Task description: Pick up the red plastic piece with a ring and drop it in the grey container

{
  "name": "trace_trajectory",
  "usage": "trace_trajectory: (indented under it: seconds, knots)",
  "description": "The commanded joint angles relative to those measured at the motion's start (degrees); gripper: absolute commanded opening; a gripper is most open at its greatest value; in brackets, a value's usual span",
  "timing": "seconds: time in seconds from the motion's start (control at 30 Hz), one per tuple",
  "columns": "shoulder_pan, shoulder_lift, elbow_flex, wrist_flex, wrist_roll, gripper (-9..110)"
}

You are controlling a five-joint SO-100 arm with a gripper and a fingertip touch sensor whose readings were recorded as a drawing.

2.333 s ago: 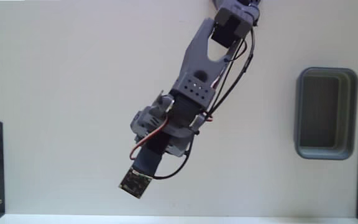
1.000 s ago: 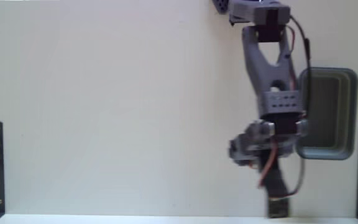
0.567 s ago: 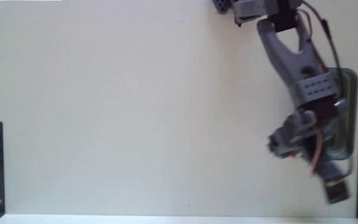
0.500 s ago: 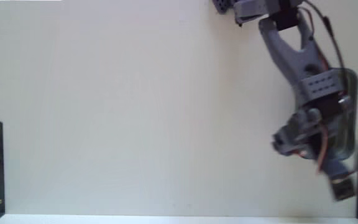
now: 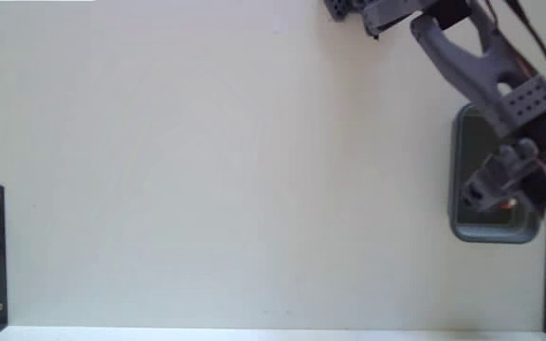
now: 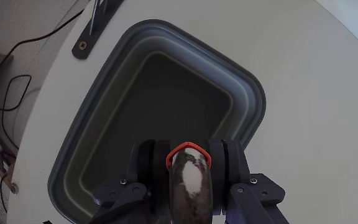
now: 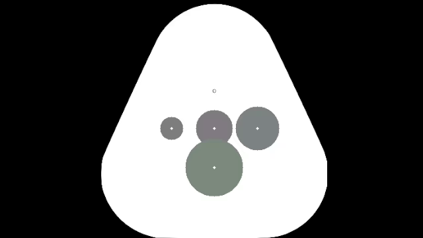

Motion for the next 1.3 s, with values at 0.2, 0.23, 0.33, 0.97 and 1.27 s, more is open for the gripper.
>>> trace_trajectory:
  seconds: [0.2,0.23,0.33,0.97,1.27]
  knots:
    - [-3.46,6.61,0.94,-0.74,0.18,22]
    - [-3.47,6.62,0.95,-0.74,0.18,22]
    - [-3.47,6.62,0.95,-0.74,0.18,22]
    - [-3.47,6.62,0.95,-0.74,0.18,110]
    - [-3.47,6.62,0.95,-0.74,0.18,110]
